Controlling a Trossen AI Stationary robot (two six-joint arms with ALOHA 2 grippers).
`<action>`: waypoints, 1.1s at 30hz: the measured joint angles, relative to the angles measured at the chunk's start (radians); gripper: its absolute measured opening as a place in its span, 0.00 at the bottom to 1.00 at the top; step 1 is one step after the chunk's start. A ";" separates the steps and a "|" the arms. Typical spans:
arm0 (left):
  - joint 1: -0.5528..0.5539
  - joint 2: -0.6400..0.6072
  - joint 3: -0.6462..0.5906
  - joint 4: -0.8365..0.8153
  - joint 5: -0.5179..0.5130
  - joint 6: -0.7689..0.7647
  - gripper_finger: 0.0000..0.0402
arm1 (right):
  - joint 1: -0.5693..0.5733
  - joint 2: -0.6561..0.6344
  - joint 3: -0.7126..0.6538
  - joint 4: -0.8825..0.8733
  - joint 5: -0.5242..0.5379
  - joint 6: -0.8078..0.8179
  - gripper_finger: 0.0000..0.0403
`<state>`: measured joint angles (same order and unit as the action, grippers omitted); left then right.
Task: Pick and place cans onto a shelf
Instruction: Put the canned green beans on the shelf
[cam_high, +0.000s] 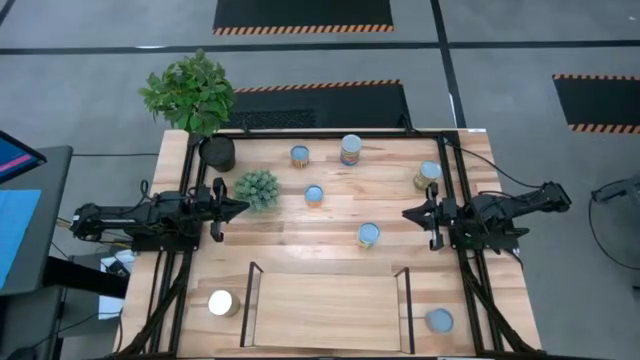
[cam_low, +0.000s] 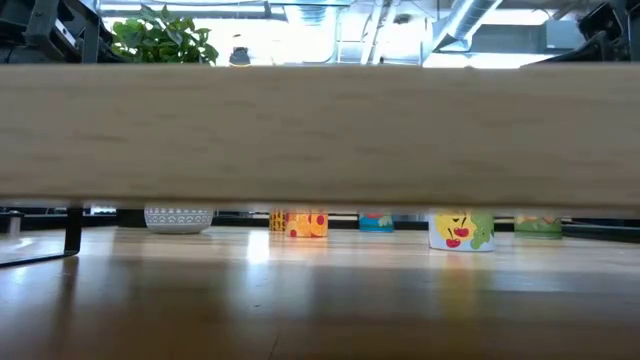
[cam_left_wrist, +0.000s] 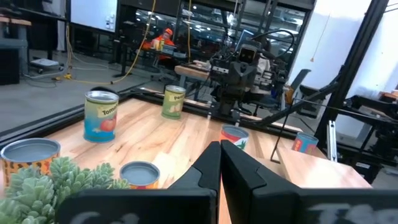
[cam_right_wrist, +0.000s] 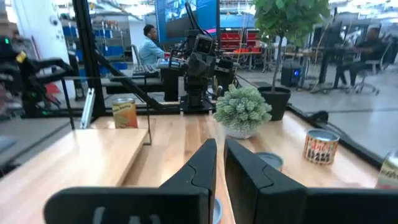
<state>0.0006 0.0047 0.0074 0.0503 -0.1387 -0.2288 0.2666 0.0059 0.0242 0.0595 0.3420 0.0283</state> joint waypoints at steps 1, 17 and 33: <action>0.000 0.000 0.000 0.000 0.000 0.000 0.00 | 0.000 0.000 0.000 -0.005 0.000 0.022 0.15; 0.000 0.000 0.005 -0.005 -0.070 0.053 0.00 | 0.000 0.000 0.002 -0.031 0.001 0.001 0.15; 0.000 0.000 0.006 0.712 -0.005 0.512 0.00 | 0.000 0.000 -0.001 0.170 0.003 -0.115 0.15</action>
<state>0.0010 0.0048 0.0132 0.7621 -0.1437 0.2833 0.2665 0.0059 0.0231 0.2292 0.3447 -0.0864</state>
